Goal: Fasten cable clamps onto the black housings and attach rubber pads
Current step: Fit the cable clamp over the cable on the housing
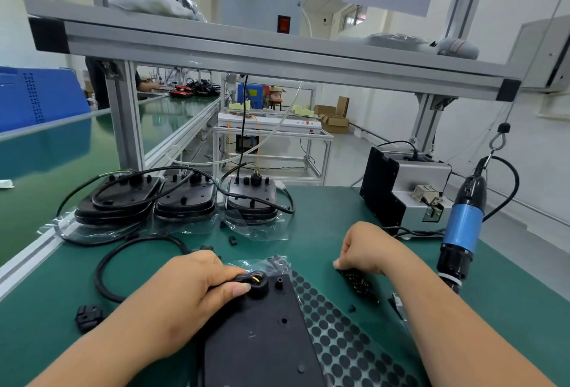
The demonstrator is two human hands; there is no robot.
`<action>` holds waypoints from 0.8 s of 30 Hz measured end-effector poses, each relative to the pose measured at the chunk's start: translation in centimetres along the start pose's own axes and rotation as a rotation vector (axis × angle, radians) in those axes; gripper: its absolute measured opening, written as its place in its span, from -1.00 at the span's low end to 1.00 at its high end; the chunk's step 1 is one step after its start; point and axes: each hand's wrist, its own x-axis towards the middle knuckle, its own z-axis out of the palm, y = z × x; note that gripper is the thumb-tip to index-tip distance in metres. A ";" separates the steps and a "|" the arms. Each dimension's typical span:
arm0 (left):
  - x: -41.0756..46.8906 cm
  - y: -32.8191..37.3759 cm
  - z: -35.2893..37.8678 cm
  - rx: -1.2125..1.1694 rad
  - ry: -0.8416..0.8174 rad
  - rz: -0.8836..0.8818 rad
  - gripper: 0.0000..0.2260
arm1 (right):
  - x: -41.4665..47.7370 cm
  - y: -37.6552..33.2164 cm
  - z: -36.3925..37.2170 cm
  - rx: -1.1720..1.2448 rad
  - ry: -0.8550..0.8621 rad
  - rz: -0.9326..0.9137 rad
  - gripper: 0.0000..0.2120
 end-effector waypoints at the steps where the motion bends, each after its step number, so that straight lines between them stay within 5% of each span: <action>1: 0.0 0.0 0.0 -0.017 0.013 -0.003 -0.54 | 0.0 -0.1 0.1 0.002 -0.008 0.005 -0.57; 7: -0.1 0.1 0.0 -0.052 0.067 0.026 -0.55 | -0.2 -0.7 0.0 0.051 0.075 -0.065 -0.78; 10: -0.1 -0.2 -0.2 -0.054 0.070 0.055 -0.52 | -1.6 -3.2 -0.3 0.464 0.189 -0.258 -0.88; 13: 0.0 -0.4 -0.3 -0.027 0.041 0.091 -0.62 | -4.1 -7.0 0.2 0.718 0.080 -0.575 -0.84; 24: -0.2 -0.2 -0.6 -0.019 0.064 0.066 -0.72 | -5.4 -9.1 2.6 0.517 0.134 -0.789 -0.85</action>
